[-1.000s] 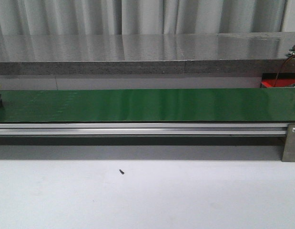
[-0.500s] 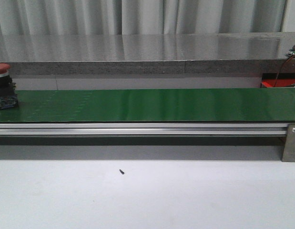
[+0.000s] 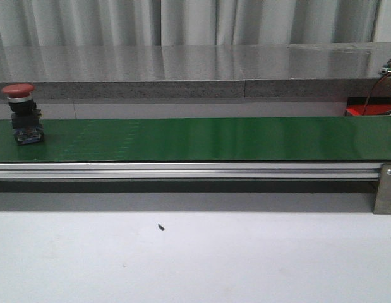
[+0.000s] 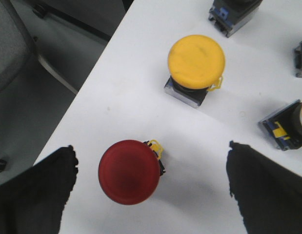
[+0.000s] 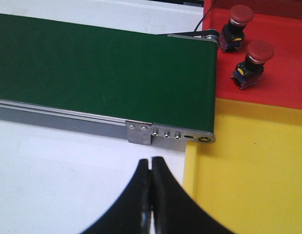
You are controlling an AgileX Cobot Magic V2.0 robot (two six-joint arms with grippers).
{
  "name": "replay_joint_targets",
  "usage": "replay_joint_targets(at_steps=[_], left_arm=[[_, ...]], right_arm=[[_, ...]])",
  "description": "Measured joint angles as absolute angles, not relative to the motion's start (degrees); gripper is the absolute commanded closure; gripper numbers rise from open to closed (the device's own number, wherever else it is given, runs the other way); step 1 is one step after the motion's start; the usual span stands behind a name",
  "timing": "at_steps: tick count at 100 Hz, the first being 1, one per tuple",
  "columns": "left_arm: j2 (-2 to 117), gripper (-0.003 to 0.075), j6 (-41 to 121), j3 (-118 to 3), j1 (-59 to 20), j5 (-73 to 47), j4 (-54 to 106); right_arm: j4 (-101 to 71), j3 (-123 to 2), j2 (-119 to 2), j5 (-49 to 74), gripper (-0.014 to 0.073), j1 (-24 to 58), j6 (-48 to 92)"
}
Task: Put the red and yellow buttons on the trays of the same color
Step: 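Move the left gripper to the last red button and grasp it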
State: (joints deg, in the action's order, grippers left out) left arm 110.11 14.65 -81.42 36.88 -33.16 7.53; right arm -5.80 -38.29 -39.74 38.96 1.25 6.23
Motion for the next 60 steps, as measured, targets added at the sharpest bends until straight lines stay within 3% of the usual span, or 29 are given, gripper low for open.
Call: replay_joint_targets(at_steps=[36, 48, 60], left_arm=[[115.8, 0.0129, 14.4, -81.4, 37.0, -31.8, 7.2], [116.1, 0.0213, 14.4, -81.4, 37.0, -31.4, 7.1], [116.1, 0.0356, 14.4, -81.4, 37.0, -30.7, 7.1]], right_arm=[[-5.8, -38.3, -39.7, 39.0, 0.0662, 1.2, 6.2], [-5.8, -38.3, -39.7, 39.0, 0.0662, 1.2, 6.2], [-5.8, -38.3, -39.7, 39.0, 0.0662, 1.2, 6.2]])
